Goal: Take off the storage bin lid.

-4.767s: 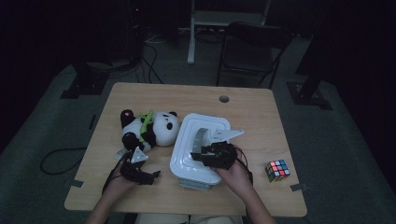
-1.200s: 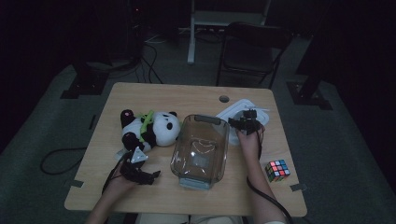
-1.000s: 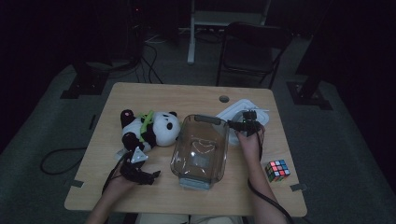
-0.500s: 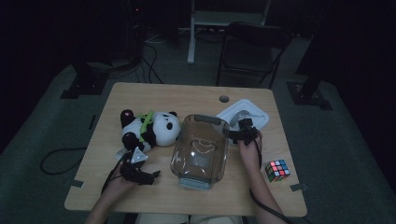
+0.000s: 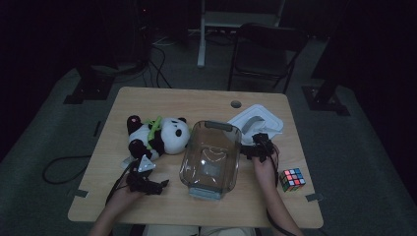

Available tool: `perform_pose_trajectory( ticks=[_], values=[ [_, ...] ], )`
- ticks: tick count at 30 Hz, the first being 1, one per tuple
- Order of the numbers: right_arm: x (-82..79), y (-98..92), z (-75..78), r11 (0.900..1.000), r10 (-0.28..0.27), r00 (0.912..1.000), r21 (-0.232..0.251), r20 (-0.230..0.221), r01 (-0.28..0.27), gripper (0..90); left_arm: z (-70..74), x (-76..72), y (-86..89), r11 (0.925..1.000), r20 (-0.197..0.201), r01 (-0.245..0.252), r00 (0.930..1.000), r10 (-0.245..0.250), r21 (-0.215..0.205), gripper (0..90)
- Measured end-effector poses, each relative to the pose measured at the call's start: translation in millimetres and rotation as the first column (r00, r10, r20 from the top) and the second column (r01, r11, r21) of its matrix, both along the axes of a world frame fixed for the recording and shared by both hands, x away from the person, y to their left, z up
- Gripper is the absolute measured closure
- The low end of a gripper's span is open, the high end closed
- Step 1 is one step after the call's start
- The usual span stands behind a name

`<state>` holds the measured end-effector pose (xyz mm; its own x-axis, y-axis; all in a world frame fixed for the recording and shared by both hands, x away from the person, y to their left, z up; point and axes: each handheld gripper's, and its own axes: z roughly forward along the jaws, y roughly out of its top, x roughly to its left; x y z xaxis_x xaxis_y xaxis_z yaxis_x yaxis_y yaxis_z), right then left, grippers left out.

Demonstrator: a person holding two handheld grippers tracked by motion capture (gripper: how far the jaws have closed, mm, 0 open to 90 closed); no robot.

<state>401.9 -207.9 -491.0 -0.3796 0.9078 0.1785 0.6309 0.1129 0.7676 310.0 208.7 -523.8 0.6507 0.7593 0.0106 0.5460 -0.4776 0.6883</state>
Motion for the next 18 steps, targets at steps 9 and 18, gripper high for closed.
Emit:
perform_pose_trajectory(
  ticks=[9,18],
  values=[
    [-20.8,-4.2,-4.8,1.000,0.001,1.0000,-0.010,0.007,-0.001,13.9,0.0,0.1,0.1,1.0000,0.000,0.000,1.0000,0.000,0.000,4.2],
    [-40.1,-0.8,-13.5,0.996,0.059,0.9977,-0.065,0.032,-0.057,13.9,-0.1,0.1,0.2,1.0000,0.000,0.001,1.0000,-0.001,-0.001,4.2]
  ],
)
